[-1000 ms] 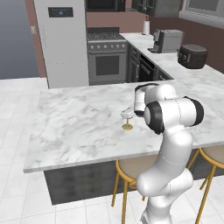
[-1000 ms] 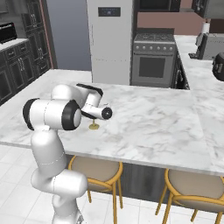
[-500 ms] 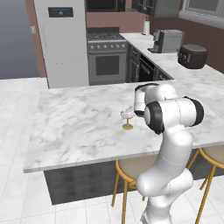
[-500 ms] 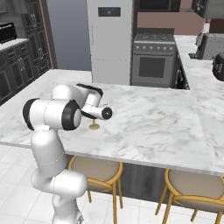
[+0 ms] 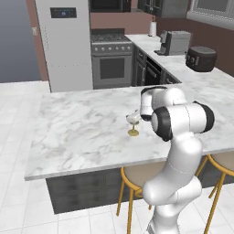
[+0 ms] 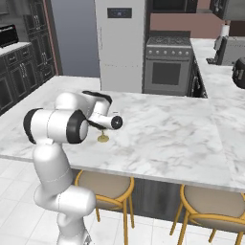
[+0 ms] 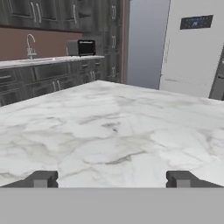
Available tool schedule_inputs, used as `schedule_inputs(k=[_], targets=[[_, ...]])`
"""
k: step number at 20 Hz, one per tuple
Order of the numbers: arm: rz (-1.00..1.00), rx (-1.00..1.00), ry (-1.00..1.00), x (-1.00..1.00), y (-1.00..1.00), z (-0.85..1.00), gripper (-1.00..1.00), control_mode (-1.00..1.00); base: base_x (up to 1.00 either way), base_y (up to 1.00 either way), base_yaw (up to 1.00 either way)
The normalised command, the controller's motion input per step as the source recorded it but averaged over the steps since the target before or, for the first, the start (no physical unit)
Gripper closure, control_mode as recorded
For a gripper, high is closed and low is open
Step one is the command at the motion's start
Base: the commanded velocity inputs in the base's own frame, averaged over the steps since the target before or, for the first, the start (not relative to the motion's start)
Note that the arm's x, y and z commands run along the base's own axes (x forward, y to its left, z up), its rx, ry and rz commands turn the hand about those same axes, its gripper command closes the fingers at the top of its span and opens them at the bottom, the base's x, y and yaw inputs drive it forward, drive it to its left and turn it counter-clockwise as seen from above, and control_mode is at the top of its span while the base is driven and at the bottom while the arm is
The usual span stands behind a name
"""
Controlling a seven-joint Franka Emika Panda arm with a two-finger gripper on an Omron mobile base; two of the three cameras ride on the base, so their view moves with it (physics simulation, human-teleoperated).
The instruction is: Get the candle and the liquor from the cabinet and move them to the dining counter.
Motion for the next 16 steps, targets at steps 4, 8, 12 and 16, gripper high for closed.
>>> schedule_inputs(k=[4, 8, 12, 16], targets=[[0.02, 0.00, 0.00, 0.00, 0.00, 0.44, -1.00, -1.00, 0.00, 0.00, 0.00], [0.00, 0.00, 0.00, -0.03, 0.00, 0.66, -1.00, -1.00, 0.00, 0.00, 0.00], [0.00, -0.01, 0.00, -0.09, 0.00, 0.78, -1.00, -1.00, 0.00, 0.00, 0.00], [0.00, -0.03, 0.00, -0.31, -0.11, 0.74, -1.00, -1.00, 0.00, 0.00, 0.00]])
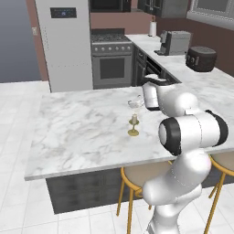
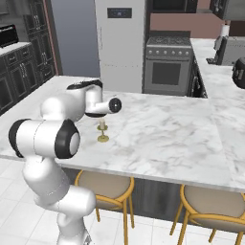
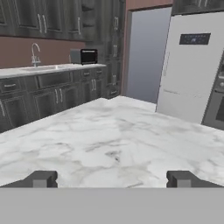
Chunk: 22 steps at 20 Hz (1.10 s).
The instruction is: Get the candle and the liquor from the cabinet and move them to the dining counter.
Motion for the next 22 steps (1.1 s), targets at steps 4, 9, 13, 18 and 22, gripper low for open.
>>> schedule_inputs(k=[4, 9, 13, 18, 22], targets=[[0.00, -0.02, 0.02, -0.48, -0.11, 0.78, -1.00, -1.00, 0.00, 0.00, 0.00], [-0.06, -0.02, 0.11, -0.53, -0.09, 0.85, -1.00, -1.00, 0.00, 0.00, 0.00], [-0.16, -0.04, 0.17, -0.54, -0.06, 0.83, -1.00, -1.00, 0.00, 0.00, 0.00], [-0.26, -0.01, 0.21, -0.72, -0.31, 0.67, -1.00, -1.00, 0.00, 0.00, 0.00], [-0.29, 0.00, 0.21, -0.82, -0.44, 0.58, -1.00, -1.00, 0.00, 0.00, 0.00]])
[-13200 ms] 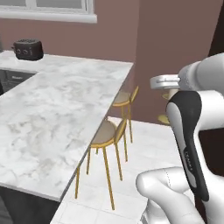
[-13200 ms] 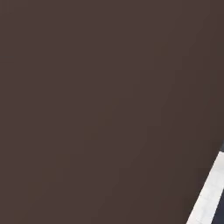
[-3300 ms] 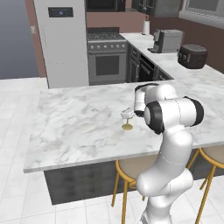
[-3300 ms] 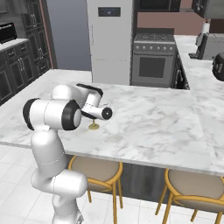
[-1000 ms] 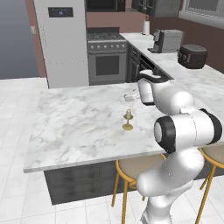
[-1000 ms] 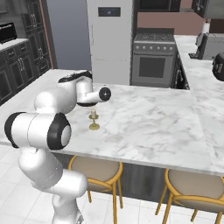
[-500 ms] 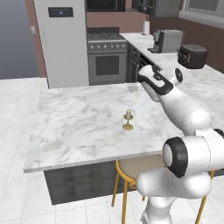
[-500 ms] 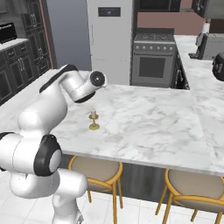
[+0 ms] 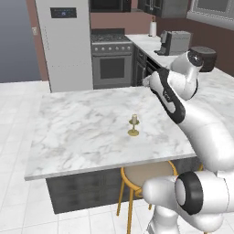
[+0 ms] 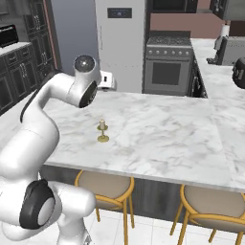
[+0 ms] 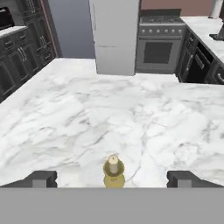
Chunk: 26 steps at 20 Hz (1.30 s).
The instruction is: Get the candle and the liquor from the cabinet and move them to the dining counter.
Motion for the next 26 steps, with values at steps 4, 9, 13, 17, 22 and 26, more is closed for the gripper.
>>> schedule_inputs(k=[4, 9, 13, 17, 22, 26], targets=[[-0.23, 0.00, 0.20, -0.91, -0.55, 0.52, -1.00, -1.00, 0.00, 0.00, 0.00], [-0.18, 0.00, 0.19, -0.99, -0.49, 0.50, -1.00, -1.00, 0.00, 0.00, 0.00], [-0.10, 0.00, 0.15, -1.00, -0.09, 0.38, -1.00, -1.00, 0.00, 0.00, 0.00], [-0.02, 0.00, 0.09, -1.00, 0.17, 0.29, -1.00, -1.00, 0.00, 0.00, 0.00], [0.00, 0.00, 0.05, -0.71, 0.33, 0.28, -1.00, -1.00, 0.00, 0.00, 0.00], [0.00, 0.00, 0.07, -0.63, 0.35, 0.12, -1.00, -1.00, 0.00, 0.00, 0.00]])
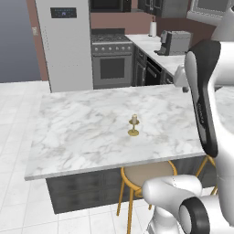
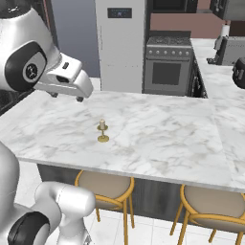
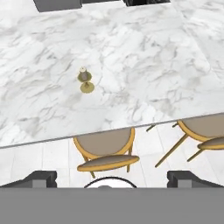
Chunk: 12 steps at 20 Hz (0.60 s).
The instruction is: Get the candle and the liquor from the cabinet and move them to the dining counter.
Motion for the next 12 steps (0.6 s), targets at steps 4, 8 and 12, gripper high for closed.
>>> schedule_inputs(k=[4, 8, 12], targets=[[0.00, 0.00, 0.08, -0.68, 0.18, -0.05, -1.00, -1.00, 0.00, 0.00, 0.00], [0.00, -0.02, 0.10, -0.53, 0.42, -0.11, -1.00, -1.00, 0.00, 0.00, 0.00], [0.00, 0.00, 0.14, -0.55, 0.35, -0.11, -1.00, -1.00, 0.00, 0.00, 0.00]])
